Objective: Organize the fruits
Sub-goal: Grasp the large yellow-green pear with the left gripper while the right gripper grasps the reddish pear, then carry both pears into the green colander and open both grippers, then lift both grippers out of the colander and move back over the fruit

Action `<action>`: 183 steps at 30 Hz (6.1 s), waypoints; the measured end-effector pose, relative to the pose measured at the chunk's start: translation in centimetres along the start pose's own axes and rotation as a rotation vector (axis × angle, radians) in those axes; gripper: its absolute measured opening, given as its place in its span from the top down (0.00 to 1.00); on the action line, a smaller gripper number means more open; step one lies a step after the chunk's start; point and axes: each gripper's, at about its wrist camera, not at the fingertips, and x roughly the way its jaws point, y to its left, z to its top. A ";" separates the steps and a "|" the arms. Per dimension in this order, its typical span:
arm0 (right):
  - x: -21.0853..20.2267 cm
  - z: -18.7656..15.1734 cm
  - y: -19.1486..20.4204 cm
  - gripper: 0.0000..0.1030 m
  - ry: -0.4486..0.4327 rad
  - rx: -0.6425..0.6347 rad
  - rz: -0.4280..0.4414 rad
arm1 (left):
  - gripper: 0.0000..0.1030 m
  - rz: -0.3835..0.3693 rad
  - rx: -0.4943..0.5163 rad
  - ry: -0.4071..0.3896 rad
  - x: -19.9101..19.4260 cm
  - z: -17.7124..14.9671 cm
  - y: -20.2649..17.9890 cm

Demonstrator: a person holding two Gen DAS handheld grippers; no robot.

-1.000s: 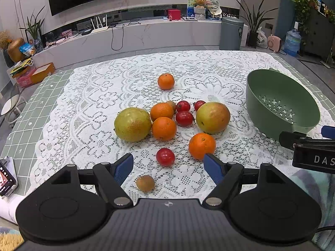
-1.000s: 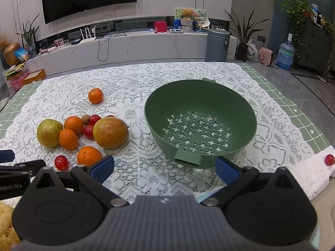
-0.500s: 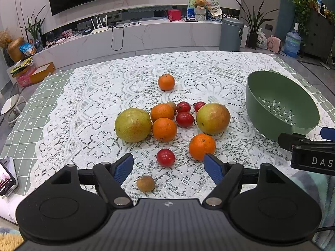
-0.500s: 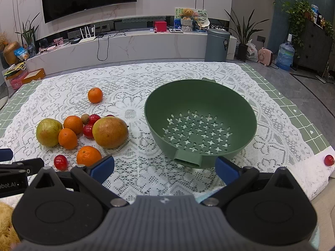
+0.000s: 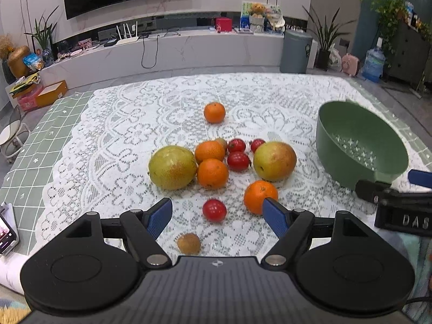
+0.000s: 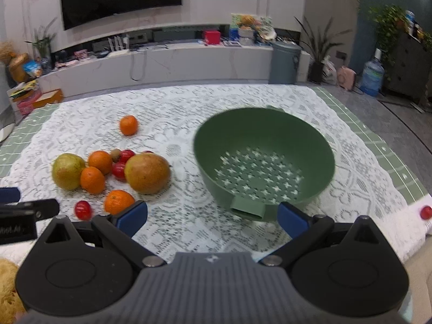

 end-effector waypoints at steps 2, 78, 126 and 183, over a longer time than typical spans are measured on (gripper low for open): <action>0.0 0.1 0.5 0.05 -0.010 -0.023 0.032 | 0.19 -0.013 -0.015 -0.009 0.1 0.3 0.7; 10.4 5.6 7.8 0.39 -0.028 -0.381 0.170 | 0.19 -0.165 -0.199 0.039 8.2 4.3 8.6; 15.1 8.1 -8.3 0.39 0.446 -0.526 0.243 | 0.18 -0.354 0.577 0.205 14.2 11.1 -17.7; 10.0 8.6 -11.5 0.17 0.425 -0.481 0.152 | 0.13 -0.296 0.411 0.265 12.2 11.8 -18.9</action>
